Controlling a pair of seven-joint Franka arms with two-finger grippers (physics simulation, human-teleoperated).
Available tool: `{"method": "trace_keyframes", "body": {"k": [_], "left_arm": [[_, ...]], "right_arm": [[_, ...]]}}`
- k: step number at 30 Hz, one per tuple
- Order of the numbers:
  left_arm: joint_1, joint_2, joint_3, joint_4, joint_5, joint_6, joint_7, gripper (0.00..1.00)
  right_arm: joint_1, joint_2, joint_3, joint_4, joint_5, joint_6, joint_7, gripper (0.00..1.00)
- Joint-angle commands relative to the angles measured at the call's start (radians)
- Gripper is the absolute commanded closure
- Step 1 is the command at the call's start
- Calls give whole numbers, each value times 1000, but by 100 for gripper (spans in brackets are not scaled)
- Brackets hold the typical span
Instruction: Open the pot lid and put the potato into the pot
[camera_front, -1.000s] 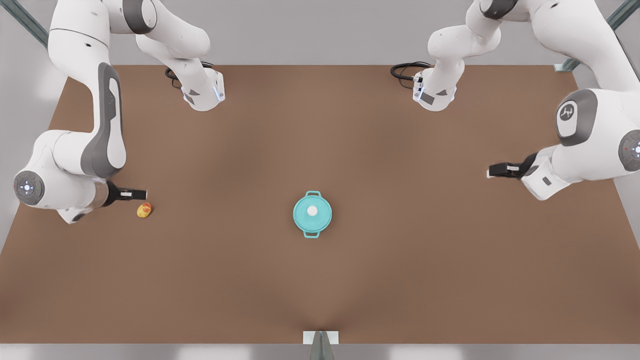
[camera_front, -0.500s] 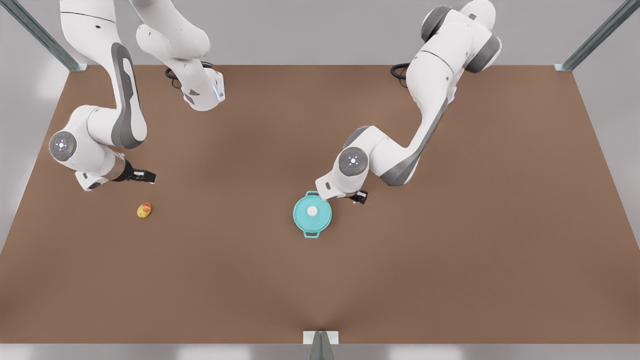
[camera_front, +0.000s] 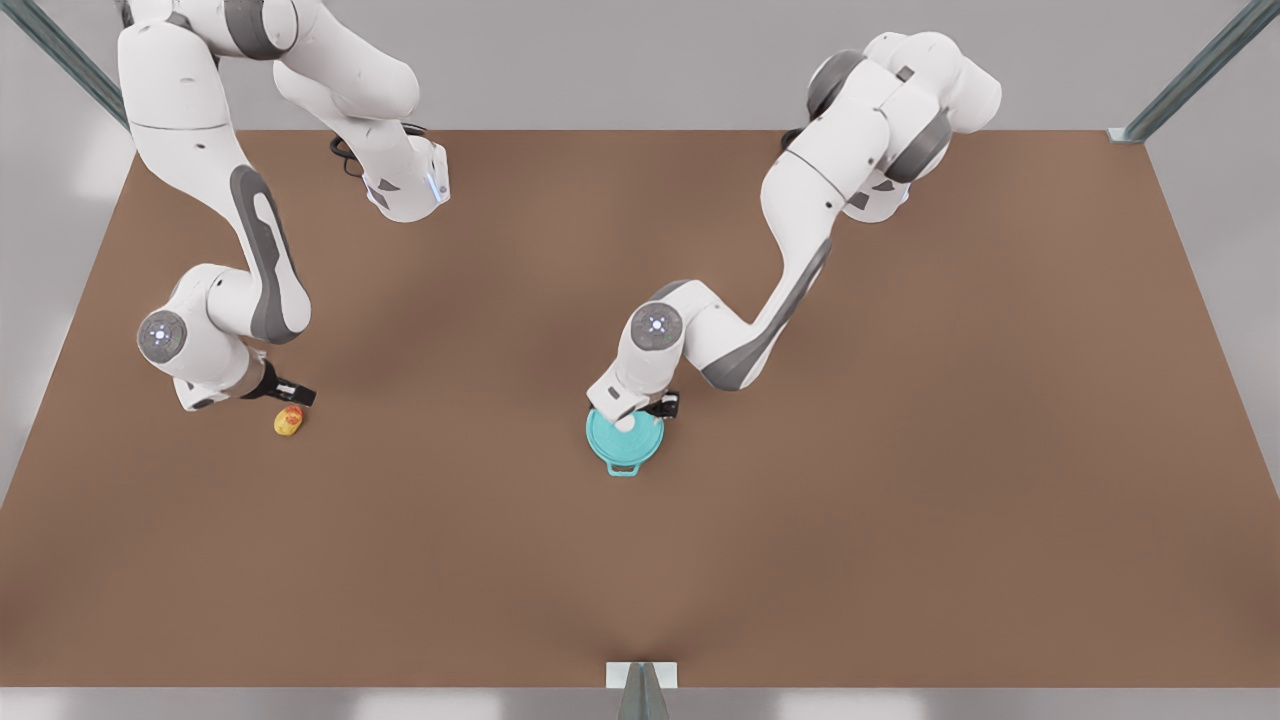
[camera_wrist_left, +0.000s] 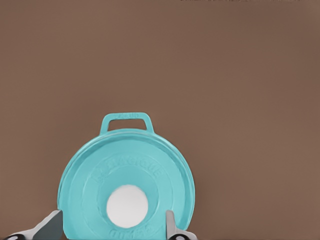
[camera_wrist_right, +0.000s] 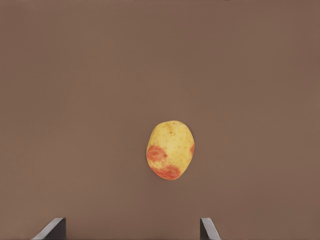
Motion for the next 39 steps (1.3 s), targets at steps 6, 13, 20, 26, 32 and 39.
{"method": "trace_keyframes", "body": {"k": [6, 13, 20, 26, 32, 39], "left_arm": [[-2, 36, 1, 0, 26, 117, -354, 0], [-14, 40, 3, -8, 48, 117, -354, 18], [-3, 17, 13, 6, 78, -3, -344, 54], [287, 0, 38, 14, 74, -75, 112, 56], [379, 82, 50, 17, 72, 31, 324, 56], [446, -1, 110, 34, 57, -159, 651, 0]], "right_arm": [[-37, 73, -1, -5, 3, 135, 72, 0], [-37, 113, -1, 35, 4, 154, 72, 0], [-41, 177, -1, 61, 3, 205, 72, 0], [-40, 202, -1, 61, -6, 233, 66, 0], [-41, 203, -1, 59, -5, 231, 61, 10], [-43, 199, -1, 59, -5, 225, 58, 28]]}}
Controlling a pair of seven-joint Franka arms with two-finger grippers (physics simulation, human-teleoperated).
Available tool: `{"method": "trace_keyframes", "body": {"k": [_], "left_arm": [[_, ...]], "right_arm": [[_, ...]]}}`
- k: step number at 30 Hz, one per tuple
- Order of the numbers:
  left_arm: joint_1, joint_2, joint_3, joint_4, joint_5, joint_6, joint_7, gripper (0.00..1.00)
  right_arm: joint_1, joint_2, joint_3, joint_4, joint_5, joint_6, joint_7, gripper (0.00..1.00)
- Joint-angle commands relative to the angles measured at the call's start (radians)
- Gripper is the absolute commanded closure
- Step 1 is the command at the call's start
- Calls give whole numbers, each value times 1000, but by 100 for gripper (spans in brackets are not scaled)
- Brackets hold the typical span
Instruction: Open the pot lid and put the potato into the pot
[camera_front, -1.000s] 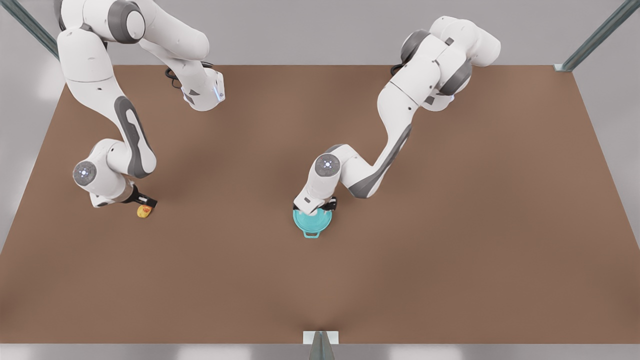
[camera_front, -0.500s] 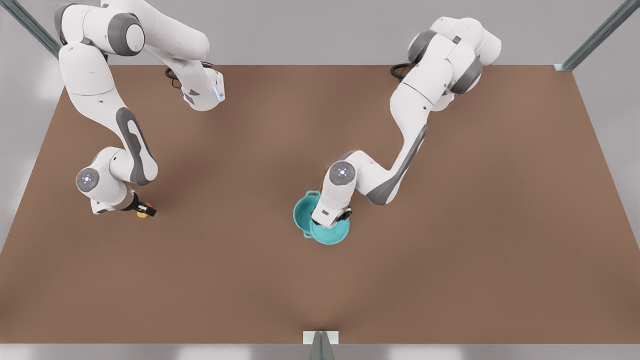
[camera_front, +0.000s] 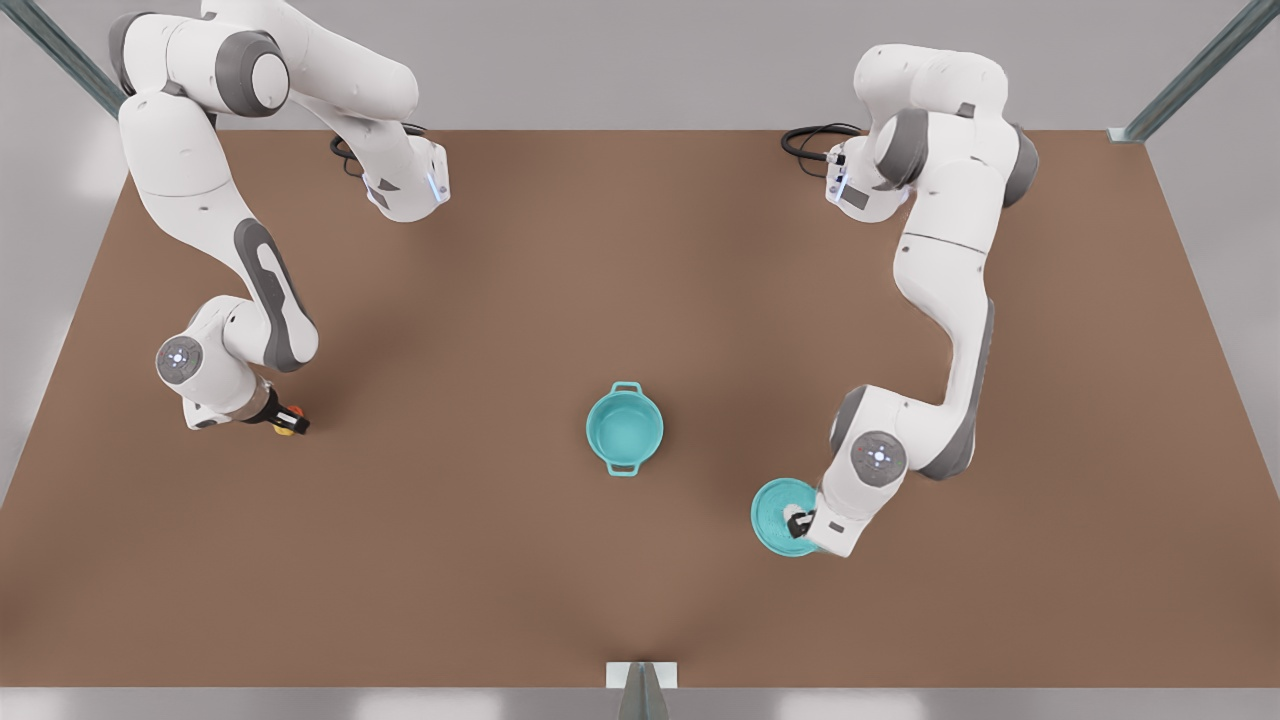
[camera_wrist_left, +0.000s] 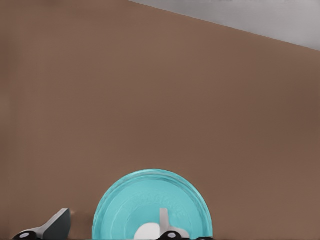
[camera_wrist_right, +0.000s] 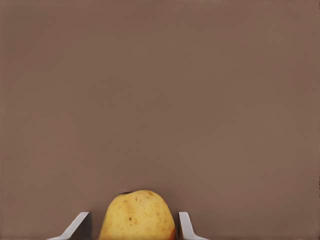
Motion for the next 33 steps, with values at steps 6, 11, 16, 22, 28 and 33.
{"method": "trace_keyframes", "body": {"k": [6, 11, 16, 22, 28, 33], "left_arm": [[222, -671, -24, -430, -191, -441, 644, 0], [250, -671, -9, -230, -246, -613, 630, 0], [256, -663, -12, -232, -242, -691, 634, 0], [252, -661, -14, -226, -231, -691, 634, 0], [252, -658, -14, -224, -228, -690, 636, 0], [252, -658, -14, -224, -228, -690, 636, 0]], "right_arm": [[0, -4, 0, 0, 1, -3, -4, 40], [1, -19, 0, -1, 1, -9, -5, 42], [11, -67, 9, -1, 3, -43, 2, 42], [28, -113, 54, 0, 12, -91, 19, 43], [37, -162, 178, 29, 40, -195, 183, 44], [172, -170, 181, 111, 40, -311, 352, 44]]}}
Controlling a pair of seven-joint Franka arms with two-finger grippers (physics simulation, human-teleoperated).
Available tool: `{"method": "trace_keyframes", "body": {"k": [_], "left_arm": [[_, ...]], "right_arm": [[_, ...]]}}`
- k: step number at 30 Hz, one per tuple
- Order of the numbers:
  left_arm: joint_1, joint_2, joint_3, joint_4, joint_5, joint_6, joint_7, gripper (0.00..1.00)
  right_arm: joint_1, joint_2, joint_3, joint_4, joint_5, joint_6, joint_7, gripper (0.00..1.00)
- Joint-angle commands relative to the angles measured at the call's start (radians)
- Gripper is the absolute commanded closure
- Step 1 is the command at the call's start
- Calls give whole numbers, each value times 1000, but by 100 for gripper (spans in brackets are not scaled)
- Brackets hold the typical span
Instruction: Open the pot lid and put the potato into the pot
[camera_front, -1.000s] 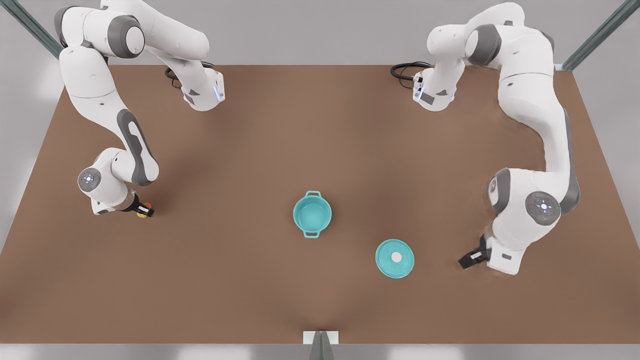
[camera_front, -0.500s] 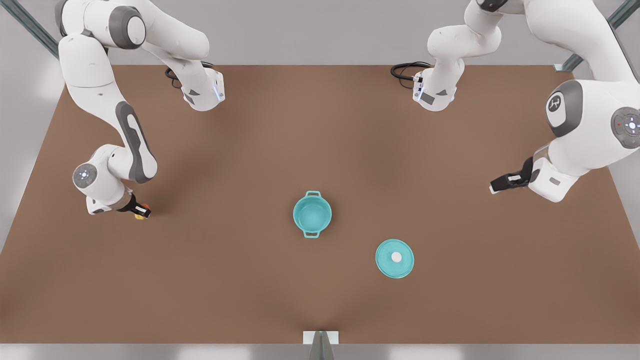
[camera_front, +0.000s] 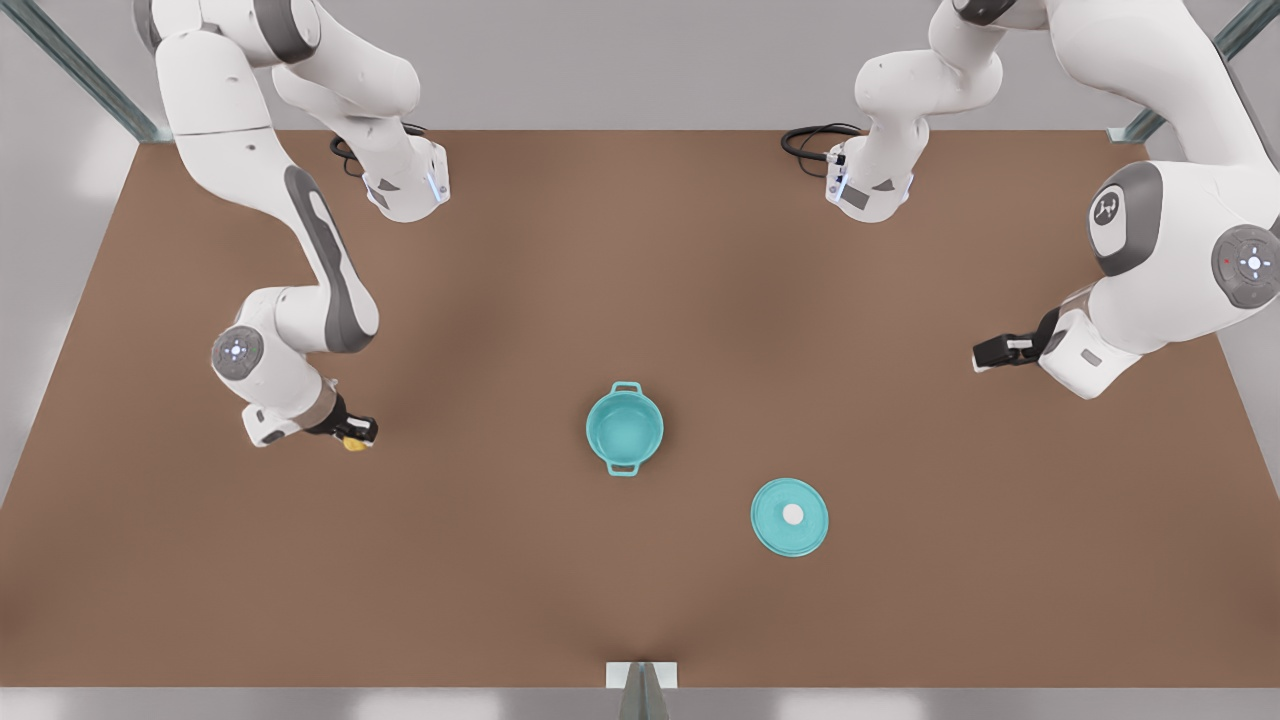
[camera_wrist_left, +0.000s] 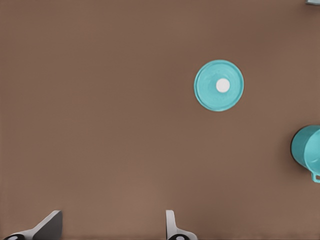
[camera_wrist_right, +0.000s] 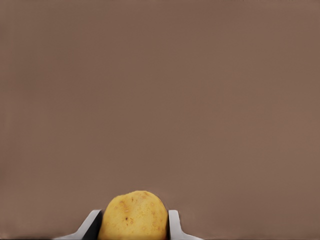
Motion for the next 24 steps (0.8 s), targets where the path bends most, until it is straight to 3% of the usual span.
{"method": "trace_keyframes", "body": {"k": [1, 10, 22, 24], "left_arm": [[0, -1, 0, 0, 1, -6, 101, 0], [-5, 1, -2, 4, 13, -6, 101, 0], [-3, -1, -2, 5, 12, -6, 98, 0], [-3, -1, -2, 5, 12, -6, 98, 0]], "right_arm": [[40, -1, 1, 26, -2, -109, 280, 44], [268, 40, 1, 211, 35, -262, 467, 44], [534, 303, -12, 613, 51, -356, 783, 44], [583, 347, -52, 675, 52, -358, 815, 44]]}}
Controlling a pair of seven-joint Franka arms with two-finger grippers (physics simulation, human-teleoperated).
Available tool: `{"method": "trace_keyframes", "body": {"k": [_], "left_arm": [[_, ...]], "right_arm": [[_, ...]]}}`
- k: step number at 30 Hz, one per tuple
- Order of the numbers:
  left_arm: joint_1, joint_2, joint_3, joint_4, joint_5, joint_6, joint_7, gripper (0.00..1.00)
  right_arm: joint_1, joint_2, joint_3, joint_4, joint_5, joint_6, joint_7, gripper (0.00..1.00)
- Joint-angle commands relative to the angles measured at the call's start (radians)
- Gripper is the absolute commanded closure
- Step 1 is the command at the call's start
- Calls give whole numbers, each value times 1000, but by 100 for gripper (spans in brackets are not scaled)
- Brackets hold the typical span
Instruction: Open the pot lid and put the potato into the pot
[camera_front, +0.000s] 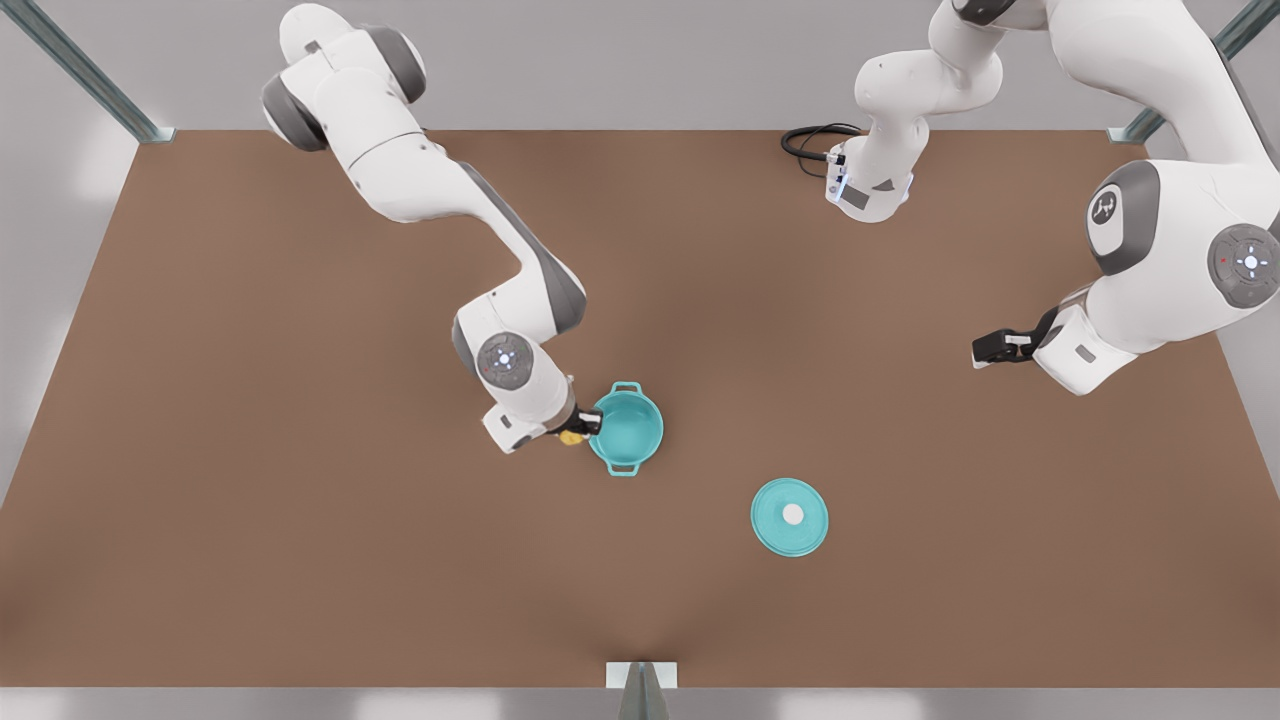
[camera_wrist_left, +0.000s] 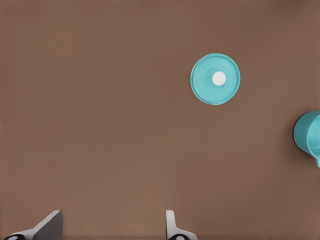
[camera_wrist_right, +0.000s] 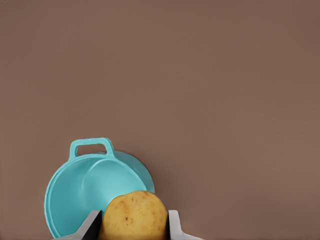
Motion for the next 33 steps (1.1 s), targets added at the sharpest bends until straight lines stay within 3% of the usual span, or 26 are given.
{"method": "trace_keyframes", "body": {"k": [1, 7, 9, 11, 16, 17, 18, 22, 23, 24, 26, 29, 33], "left_arm": [[0, 0, 0, 0, 2, -1, 24, 0], [11, -5, 4, 7, -59, -2, 27, 0], [14, -28, 9, 28, -75, -50, 296, 0], [16, -11, 9, 20, -118, -16, 24, 0], [34, 29, 16, -9, -171, 110, 21, 0], [35, 40, 16, -12, -171, 142, 15, 0], [71, 40, 18, -12, -176, 148, 27, 0], [65, 29, 7, -9, -162, 131, 26, 0], [63, 30, 7, -9, -159, 138, 26, 0], [60, 32, 7, -9, -159, 142, 26, 0], [57, 30, 7, -9, -161, 141, 21, 0], [57, 30, 7, -7, -159, 141, 20, 0], [57, 30, 7, -6, -159, 141, 20, 0]], "right_arm": [[24, 36, -14, 45, -2, -30, 381, 44], [100, 135, -34, 140, -5, -27, 452, 44], [110, 157, -35, 161, -5, -25, 463, 44], [123, 186, -43, 183, -5, -19, 466, 44], [156, 220, -62, 198, -5, -18, 467, 44], [156, 220, -62, 198, -5, -18, 466, 29], [156, 218, -62, 198, -5, -21, 461, 0], [154, 215, -62, 198, -5, -27, 461, 0], [146, 169, -84, 200, -10, -65, 454, 0], [133, 100, -163, 197, -13, -185, 383, 0], [-68, -24, -170, 198, -57, -439, 1, 0], [-403, -110, -174, 192, -88, -542, -620, 0], [-464, -114, -169, 174, -79, -556, -715, 0]]}}
